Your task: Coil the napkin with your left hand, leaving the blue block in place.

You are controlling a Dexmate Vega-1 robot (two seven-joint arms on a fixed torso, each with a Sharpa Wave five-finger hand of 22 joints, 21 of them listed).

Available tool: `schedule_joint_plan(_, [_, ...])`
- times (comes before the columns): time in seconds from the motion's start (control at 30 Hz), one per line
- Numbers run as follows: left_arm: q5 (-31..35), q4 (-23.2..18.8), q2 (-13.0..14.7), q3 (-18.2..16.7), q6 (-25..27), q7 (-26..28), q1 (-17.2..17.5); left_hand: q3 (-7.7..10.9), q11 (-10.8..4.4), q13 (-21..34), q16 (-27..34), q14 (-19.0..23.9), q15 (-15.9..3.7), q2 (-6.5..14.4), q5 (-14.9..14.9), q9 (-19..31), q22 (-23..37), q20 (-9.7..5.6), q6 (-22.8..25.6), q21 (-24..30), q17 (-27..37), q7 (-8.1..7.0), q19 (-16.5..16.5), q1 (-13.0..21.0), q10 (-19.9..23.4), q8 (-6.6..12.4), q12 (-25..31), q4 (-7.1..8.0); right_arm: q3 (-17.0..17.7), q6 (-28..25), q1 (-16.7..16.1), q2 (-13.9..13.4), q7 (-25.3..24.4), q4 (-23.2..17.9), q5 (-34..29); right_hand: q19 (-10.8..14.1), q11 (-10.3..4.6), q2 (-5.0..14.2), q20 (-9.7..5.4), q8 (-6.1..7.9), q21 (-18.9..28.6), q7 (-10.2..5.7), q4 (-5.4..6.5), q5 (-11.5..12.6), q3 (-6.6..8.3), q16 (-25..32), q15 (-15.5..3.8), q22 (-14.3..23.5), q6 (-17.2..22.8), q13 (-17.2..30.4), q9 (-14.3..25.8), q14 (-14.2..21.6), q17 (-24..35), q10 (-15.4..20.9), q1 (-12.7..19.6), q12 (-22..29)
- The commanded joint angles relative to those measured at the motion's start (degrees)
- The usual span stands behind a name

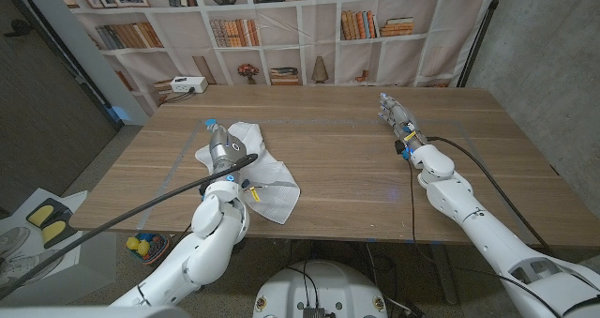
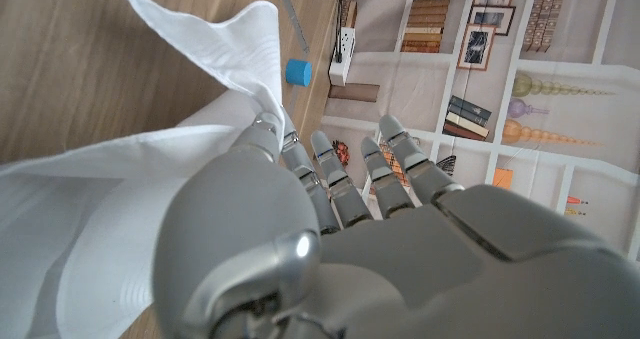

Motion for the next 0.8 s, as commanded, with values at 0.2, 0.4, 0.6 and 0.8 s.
schedule_joint_plan(0.2, [-14.25,1.88,2.47,2.94,-9.48,7.59,-11.11,-1.15,-0.08,0.37,0.15,0.51,-9.17,-2.09,1.66,-1.11,-0.28,0.8,3.9,0.58,-0.04,-2.73,0.24,0.63,1.04,-0.42,0.13,-0.56,1.35,2.1,-1.03,0.05,0.69,1.39,1.29,0.44,-0.2,-0.15,-0.16,-0.17,0.09,0.15,0.22,0.0,0.21,0.3,-0.19,0.17,0.3,0.26,0.12,0.37,0.05,0.22,0.13,0.06])
schedule_joint_plan(0.4, [-15.85,4.17,1.66,6.11,-11.81,7.98,-16.85,-1.32,-0.1,0.39,0.11,0.55,-9.14,-2.27,1.99,-1.4,-0.35,0.83,4.21,0.56,-0.07,-2.74,0.22,0.79,1.0,-0.57,0.05,-0.67,1.93,2.84,-1.55,0.0,1.02,1.88,1.88,0.41,-0.19,-0.15,-0.14,-0.17,0.08,0.11,0.21,0.0,0.23,0.32,-0.11,0.17,0.33,0.26,0.12,0.46,0.04,0.16,0.16,0.03])
schedule_joint_plan(0.6, [-18.92,7.5,0.49,8.98,-13.89,9.37,-22.27,-1.49,-0.1,0.42,0.14,0.75,-9.12,-2.37,2.35,-1.74,-0.43,0.96,4.59,0.56,-0.09,-2.74,0.24,0.92,1.1,-0.76,0.02,-0.73,2.44,3.51,-1.94,-0.15,1.34,2.24,2.3,0.46,-0.21,-0.21,-0.09,-0.16,0.09,0.14,0.2,-0.01,0.24,0.33,-0.09,0.17,0.37,0.26,0.12,0.52,0.03,0.16,0.17,0.02])
schedule_joint_plan(0.8, [-25.2,11.5,-1.56,10.21,-15.85,7.27,-27.88,-1.6,-0.1,0.43,0.17,0.91,-9.15,-2.45,2.59,-1.97,-0.48,0.95,4.73,0.6,-0.1,-2.75,0.36,1.03,1.11,-0.94,-0.02,-0.79,2.83,3.83,-2.26,-0.31,1.64,2.5,2.67,0.46,-0.21,-0.23,-0.04,-0.18,0.09,0.12,0.2,-0.01,0.24,0.34,-0.02,0.17,0.36,0.26,0.12,0.56,0.03,0.17,0.17,0.02])
